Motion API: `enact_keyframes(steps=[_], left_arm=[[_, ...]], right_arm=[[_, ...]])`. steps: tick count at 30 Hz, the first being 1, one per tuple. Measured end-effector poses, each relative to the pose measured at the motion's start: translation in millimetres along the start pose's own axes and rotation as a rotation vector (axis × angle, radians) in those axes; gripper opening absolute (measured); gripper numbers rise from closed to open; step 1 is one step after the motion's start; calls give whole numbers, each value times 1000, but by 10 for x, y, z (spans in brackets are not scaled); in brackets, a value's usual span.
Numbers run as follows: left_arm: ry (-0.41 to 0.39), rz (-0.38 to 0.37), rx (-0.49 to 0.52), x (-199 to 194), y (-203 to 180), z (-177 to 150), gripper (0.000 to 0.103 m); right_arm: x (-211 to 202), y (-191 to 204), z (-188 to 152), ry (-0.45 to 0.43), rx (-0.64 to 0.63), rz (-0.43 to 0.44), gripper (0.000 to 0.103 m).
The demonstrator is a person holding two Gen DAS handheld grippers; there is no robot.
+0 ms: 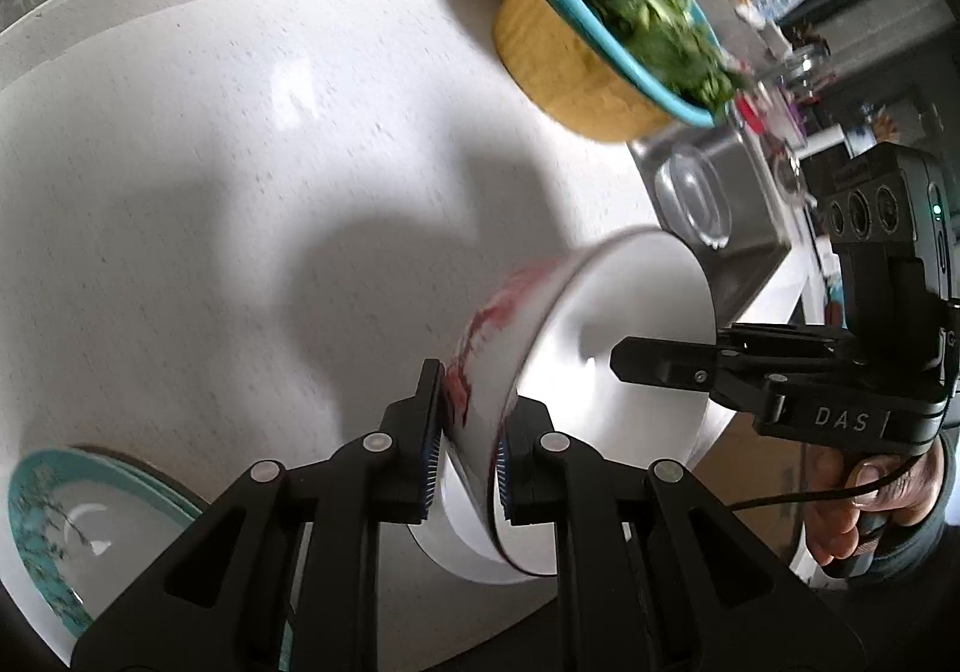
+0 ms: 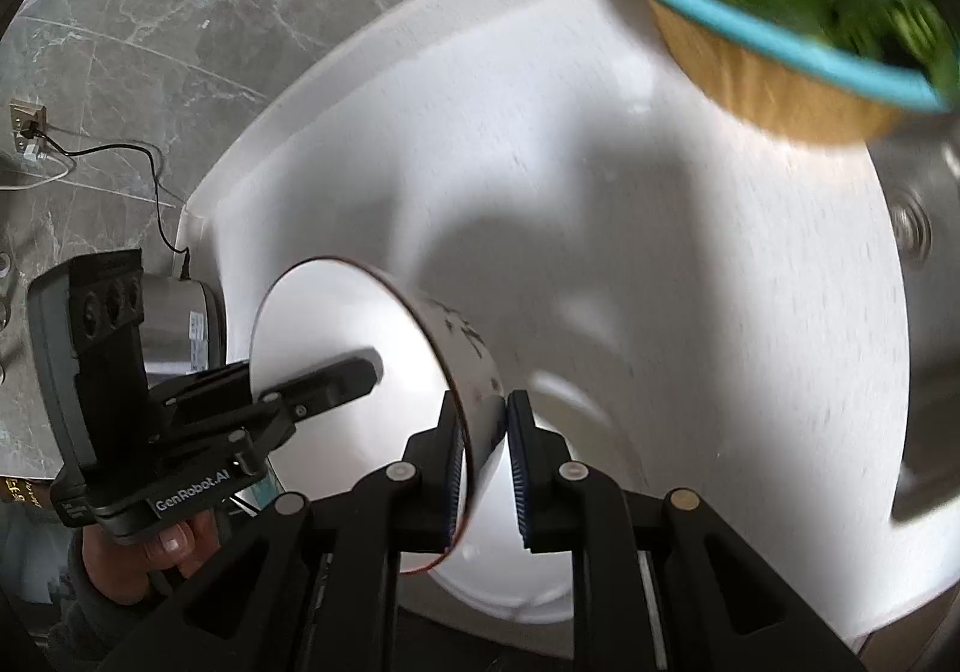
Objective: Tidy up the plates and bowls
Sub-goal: 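Lower the red-patterned bowl into the plain white bowl on the plates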
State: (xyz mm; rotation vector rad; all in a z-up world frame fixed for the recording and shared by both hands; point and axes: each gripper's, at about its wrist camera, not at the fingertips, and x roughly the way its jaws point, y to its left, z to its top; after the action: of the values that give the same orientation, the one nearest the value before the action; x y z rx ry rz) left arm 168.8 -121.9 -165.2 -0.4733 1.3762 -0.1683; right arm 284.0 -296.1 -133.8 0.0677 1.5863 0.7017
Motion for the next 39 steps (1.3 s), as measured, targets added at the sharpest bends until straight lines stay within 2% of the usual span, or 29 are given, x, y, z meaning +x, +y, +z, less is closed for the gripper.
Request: enact_keyframes(steps=[8, 18, 23, 29, 35, 39], left_arm=[[52, -13, 6, 198, -10, -411, 12], [76, 14, 7, 478, -121, -514, 12], [52, 53, 23, 505, -189, -457, 12], [-15, 119, 61, 460, -223, -504, 16], [-67, 137, 94, 433, -228, -546, 20], [-99, 144, 122, 440, -272, -595, 30]], right_arm=[[74, -217, -311, 17, 43, -16, 17], [150, -294, -352, 17, 37, -53, 17], [185, -216, -363, 5, -18, -104, 15], [278, -3, -434, -9, -157, -234, 14], [328, -51, -448, 1, -158, -230, 14], [323, -72, -431, 8, -130, -209, 15]])
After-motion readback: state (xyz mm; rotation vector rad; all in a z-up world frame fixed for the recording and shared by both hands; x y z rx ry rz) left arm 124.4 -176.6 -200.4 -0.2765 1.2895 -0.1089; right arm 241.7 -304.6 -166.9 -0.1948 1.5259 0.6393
